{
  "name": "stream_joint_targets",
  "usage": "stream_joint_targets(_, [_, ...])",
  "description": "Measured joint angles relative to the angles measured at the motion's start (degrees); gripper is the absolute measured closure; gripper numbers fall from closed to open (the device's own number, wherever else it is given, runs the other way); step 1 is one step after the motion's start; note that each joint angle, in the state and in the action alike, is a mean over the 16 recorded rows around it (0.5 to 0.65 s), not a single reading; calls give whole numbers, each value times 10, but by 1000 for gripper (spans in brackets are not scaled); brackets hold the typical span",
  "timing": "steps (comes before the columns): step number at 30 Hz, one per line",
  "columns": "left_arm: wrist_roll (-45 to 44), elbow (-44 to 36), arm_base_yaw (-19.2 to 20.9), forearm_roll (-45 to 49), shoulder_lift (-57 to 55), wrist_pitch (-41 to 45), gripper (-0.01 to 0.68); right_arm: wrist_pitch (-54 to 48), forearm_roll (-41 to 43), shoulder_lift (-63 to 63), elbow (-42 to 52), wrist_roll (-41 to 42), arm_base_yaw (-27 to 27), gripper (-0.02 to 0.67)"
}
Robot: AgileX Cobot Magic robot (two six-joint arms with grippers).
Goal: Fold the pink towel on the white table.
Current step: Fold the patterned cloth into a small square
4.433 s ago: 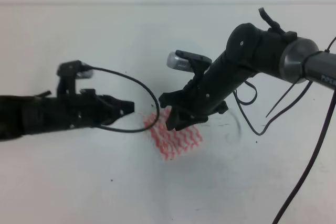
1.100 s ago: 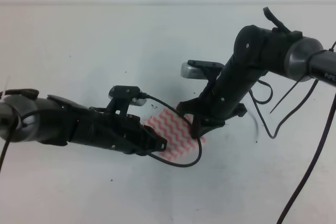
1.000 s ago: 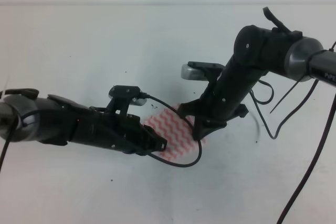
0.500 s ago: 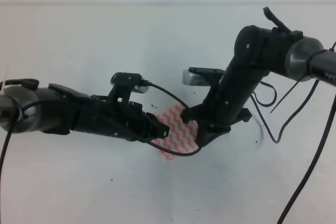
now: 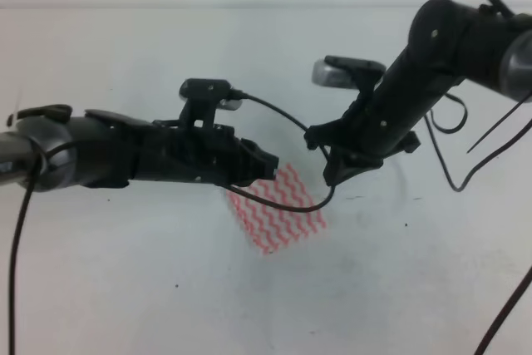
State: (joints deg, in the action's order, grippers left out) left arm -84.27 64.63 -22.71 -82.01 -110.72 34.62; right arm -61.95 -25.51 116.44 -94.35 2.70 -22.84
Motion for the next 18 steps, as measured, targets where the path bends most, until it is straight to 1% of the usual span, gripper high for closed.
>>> stream_joint_targets(10, [8,43,-22,-1,-34,-33,677,13,4,-12,0,1,27,666])
stream_joint_targets(18, [17,60,-25,8,-56,-51,676,23,1,-11,0,3,30,667])
